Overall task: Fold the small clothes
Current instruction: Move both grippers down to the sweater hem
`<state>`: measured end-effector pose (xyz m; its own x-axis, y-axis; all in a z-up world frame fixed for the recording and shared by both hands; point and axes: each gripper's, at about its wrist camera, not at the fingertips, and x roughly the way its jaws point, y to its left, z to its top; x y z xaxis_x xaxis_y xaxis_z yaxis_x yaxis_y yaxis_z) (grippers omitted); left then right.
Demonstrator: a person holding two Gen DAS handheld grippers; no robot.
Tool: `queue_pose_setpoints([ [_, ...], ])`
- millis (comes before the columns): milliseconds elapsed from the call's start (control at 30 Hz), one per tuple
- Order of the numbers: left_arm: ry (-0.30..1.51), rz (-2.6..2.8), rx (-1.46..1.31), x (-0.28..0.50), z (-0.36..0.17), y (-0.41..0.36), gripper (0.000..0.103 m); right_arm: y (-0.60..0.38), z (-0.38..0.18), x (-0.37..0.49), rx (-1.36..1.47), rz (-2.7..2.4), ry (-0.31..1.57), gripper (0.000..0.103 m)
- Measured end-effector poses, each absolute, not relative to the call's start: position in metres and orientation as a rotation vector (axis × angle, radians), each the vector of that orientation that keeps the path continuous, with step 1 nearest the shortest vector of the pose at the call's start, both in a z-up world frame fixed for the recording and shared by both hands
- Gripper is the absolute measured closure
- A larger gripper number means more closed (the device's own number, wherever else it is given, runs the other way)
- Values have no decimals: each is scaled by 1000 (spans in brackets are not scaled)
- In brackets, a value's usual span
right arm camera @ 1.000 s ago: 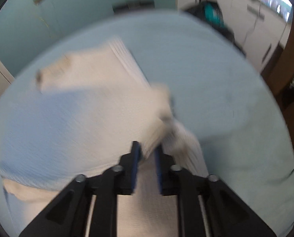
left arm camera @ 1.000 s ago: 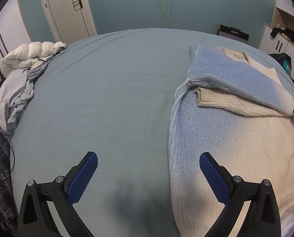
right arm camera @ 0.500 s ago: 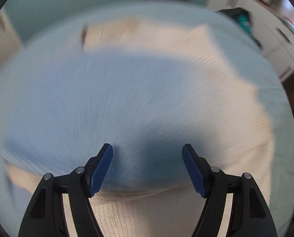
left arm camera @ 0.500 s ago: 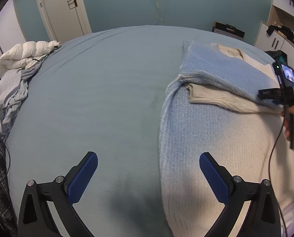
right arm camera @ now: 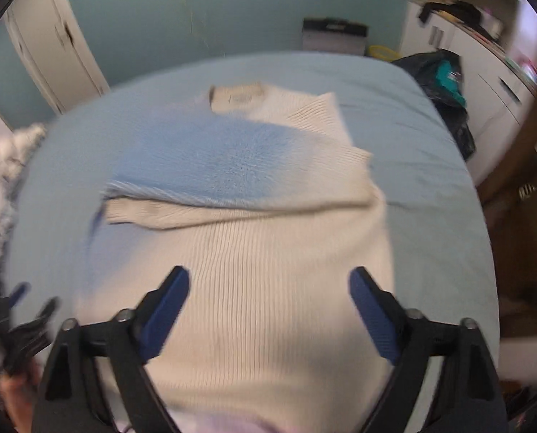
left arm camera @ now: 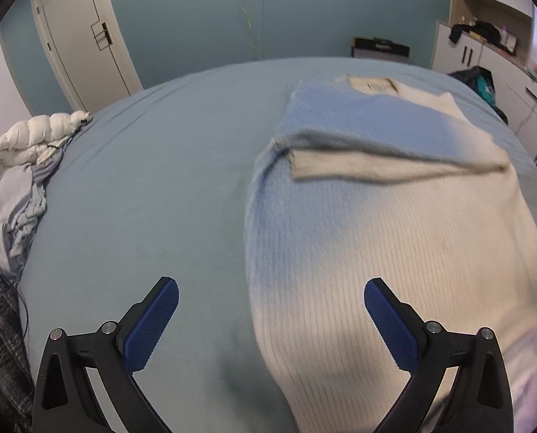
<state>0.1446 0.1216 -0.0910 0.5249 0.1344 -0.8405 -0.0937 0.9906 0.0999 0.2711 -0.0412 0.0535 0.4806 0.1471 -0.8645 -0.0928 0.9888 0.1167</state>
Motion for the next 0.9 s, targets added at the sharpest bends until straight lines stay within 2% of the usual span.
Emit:
queue_pose_setpoints([
  [67,1062,131,30,128,-98,120,0,-67,54,250,171,93,1022,1],
  [167,1137,98,5,106,-107,121,0,-109,24,227,294,65,1035,1],
  [233,1178,95,-10,93,-112,126,0,-134,-1,241,359,52,1037,1],
  [433,1226,128,-20,73,-130,143,0,-187,-61,217,593,-1,1082,1],
  [633,1282,97,-154,86,-153,158,0,-198,-95,212,654,-63,1124,1],
  [900,1371,22,-180,100,-185,155,0,-202,-116,207,697,-83,1035,1],
])
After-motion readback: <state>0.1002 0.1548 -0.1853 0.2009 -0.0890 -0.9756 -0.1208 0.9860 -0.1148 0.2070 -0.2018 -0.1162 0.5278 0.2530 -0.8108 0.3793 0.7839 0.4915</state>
